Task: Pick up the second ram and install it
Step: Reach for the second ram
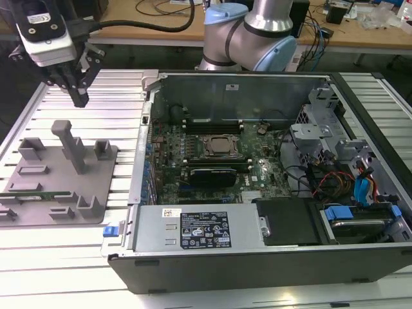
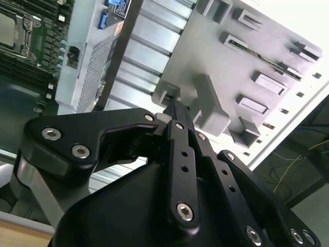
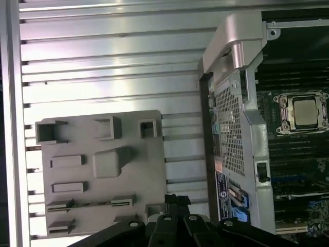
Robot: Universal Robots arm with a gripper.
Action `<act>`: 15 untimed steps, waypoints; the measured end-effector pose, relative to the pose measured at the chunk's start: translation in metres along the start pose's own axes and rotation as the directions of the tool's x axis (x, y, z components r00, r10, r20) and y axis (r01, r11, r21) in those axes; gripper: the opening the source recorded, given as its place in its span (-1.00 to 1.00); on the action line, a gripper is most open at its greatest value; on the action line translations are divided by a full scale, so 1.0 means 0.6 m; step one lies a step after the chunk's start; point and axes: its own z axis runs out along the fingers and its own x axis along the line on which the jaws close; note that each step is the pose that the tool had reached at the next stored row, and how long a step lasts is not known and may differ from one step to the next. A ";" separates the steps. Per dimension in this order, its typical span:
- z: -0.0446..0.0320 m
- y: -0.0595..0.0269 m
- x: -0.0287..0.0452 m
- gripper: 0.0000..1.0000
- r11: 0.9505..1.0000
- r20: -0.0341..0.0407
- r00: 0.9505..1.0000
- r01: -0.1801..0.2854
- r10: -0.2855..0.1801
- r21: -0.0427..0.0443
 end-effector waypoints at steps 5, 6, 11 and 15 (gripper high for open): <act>0.000 -0.002 0.027 -0.84 1.000 0.000 1.000 0.000 0.000 0.000; 0.000 -0.003 0.036 -0.84 1.000 0.000 1.000 0.000 0.000 0.000; 0.002 -0.006 0.081 -0.84 1.000 0.000 1.000 0.000 0.000 0.000; 0.008 -0.008 0.107 -0.84 1.000 0.000 1.000 0.000 0.000 0.000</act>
